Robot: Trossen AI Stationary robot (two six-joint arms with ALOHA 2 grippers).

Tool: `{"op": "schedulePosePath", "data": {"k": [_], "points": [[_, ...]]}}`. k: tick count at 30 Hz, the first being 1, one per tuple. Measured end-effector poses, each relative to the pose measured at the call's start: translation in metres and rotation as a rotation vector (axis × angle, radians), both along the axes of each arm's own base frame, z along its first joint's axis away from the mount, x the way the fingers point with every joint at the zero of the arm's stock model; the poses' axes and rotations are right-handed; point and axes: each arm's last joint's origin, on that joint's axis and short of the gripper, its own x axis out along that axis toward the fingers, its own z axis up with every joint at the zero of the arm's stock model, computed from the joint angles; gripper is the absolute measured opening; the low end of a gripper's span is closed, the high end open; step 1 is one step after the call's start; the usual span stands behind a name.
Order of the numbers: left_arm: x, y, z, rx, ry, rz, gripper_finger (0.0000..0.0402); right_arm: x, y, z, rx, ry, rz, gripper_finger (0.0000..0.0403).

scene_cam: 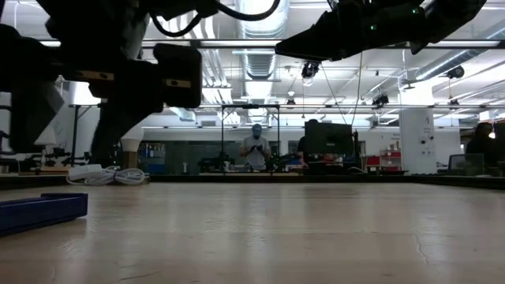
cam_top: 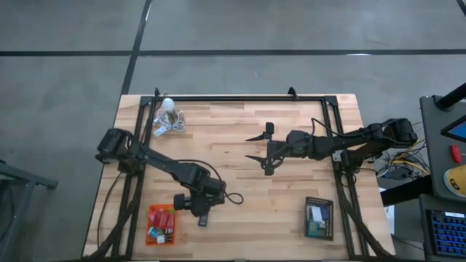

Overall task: Pick & Place Office items
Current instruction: Put the blue digital clock into the black bin

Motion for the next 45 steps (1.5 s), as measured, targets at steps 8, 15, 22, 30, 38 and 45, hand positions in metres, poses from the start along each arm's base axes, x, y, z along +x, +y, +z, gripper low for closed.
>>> {"op": "schedulePosePath", "data": {"k": [8, 15, 22, 30, 38, 45], "points": [[0.001, -0.011, -0.009, -0.010, -0.034, -0.082, 0.0248, 0.000, 0.000, 0.000, 0.000, 0.000, 0.000, 0.0263], [0.007, -0.013, -0.019, -0.013, -0.052, -0.095, 0.0248, 0.000, 0.000, 0.000, 0.000, 0.000, 0.000, 0.0263], [0.008, -0.014, -0.021, -0.033, -0.070, -0.095, 0.0248, 0.000, 0.000, 0.000, 0.000, 0.000, 0.000, 0.0263], [0.001, -0.012, -0.035, -0.050, -0.082, -0.094, 0.0248, 0.000, 0.000, 0.000, 0.000, 0.000, 0.000, 0.0263], [-0.001, -0.010, -0.041, -0.054, -0.087, -0.077, 0.0248, 0.000, 0.000, 0.000, 0.000, -0.001, 0.000, 0.0263], [-0.002, -0.007, -0.047, -0.068, -0.107, -0.054, 0.0244, 0.000, 0.000, 0.000, 0.000, 0.000, 0.000, 0.0263]]}}
